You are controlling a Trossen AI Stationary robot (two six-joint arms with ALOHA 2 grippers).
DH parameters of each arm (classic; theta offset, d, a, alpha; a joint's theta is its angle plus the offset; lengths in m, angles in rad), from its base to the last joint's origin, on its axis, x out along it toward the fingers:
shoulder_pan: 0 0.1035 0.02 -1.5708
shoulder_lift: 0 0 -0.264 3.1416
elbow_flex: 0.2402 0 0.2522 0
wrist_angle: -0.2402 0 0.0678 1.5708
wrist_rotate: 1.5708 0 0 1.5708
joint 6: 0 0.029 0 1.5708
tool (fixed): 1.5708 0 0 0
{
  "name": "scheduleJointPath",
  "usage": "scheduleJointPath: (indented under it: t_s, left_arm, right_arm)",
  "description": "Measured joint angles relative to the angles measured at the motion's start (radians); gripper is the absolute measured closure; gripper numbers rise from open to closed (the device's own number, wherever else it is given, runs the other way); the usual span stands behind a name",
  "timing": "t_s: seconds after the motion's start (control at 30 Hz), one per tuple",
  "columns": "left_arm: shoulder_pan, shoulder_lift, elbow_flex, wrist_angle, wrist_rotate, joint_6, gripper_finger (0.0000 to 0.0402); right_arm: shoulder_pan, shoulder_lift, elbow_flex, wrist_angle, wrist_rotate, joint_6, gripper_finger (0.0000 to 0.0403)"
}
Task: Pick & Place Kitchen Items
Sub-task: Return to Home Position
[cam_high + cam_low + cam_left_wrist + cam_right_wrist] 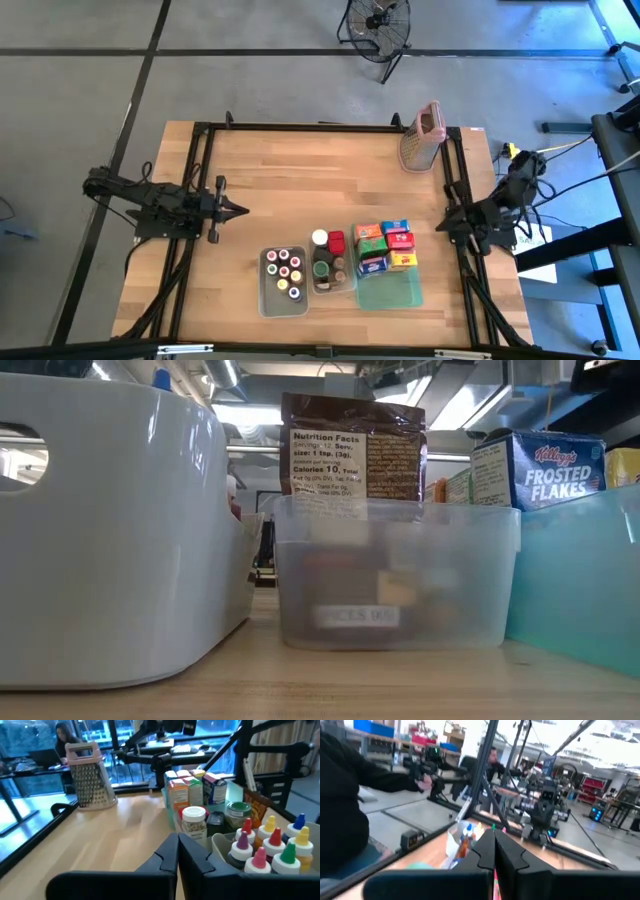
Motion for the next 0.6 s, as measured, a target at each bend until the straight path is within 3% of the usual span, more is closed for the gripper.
scheduleJointPath:
  t_s: [0.17, 0.43, 0.6]
  left_arm:
    - [-0.001, -0.088, -0.072, 0.021, 0.017, -0.001, 0.0399]
    - [0.000, -0.088, -0.091, 0.048, 0.036, -0.003, 0.0399]
    - [0.000, -0.088, -0.091, 0.043, 0.074, -0.027, 0.0400]
  right_arm:
    - [-0.004, 0.000, -0.086, 0.097, 0.001, 0.026, 0.0401]
    - [-0.071, -0.001, -0.199, 0.218, -0.004, 0.105, 0.0401]
    - [-0.138, 0.000, -0.251, 0.260, -0.061, 0.147, 0.0401]
